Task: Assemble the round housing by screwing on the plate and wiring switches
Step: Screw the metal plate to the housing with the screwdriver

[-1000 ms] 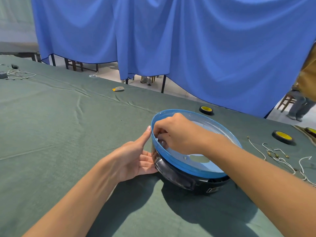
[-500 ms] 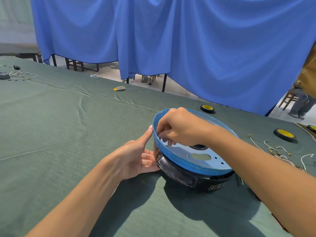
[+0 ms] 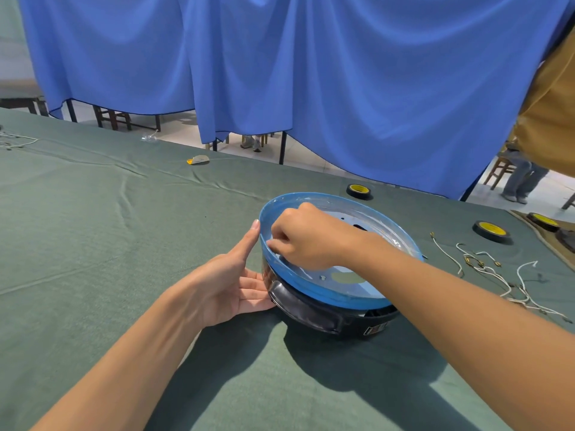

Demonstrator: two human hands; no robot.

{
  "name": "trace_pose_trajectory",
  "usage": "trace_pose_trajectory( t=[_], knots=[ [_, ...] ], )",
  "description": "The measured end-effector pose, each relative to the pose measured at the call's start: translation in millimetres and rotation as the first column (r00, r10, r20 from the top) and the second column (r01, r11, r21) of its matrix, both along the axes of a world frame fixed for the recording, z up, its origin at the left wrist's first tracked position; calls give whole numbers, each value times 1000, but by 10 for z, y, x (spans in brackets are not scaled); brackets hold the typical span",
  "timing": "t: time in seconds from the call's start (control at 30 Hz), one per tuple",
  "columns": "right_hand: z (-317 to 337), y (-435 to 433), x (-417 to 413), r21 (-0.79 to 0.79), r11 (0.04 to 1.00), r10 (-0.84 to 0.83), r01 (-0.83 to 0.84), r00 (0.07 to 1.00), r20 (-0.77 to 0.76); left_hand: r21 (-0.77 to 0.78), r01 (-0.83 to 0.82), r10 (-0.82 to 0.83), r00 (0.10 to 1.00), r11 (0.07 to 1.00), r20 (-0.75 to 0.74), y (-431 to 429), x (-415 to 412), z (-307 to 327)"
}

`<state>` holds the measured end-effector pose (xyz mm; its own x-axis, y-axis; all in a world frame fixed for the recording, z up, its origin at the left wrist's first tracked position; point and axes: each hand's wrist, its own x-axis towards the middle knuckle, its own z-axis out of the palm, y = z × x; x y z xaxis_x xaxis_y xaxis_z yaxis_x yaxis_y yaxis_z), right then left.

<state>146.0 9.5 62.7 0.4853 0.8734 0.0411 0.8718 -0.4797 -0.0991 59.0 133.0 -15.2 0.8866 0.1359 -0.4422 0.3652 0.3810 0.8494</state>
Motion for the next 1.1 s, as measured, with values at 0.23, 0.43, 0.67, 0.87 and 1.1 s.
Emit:
trace_pose_trajectory(
  t=[0.23,0.43,0.67,0.87,1.1],
  knots=[
    [97,-80,37,54,992,115,-110,987,-109,12,-28,28,1000,1000,-14,-6,7,-3],
    [30,-19,31,5,997,75,-74,997,-11,2,-57,57,998,998,-27,3,2,-19],
    [-12,-42,16,-9,999,45,-45,999,19,7,-67,67,997,998,-29,-22,-3,6],
    [49,-44,-5,32,992,121,-121,993,12,30,-82,83,996,996,-42,-45,-2,34],
    [68,-76,16,96,988,131,-123,988,-85,33,-97,98,994,995,-51,-41,4,37]
  ],
)
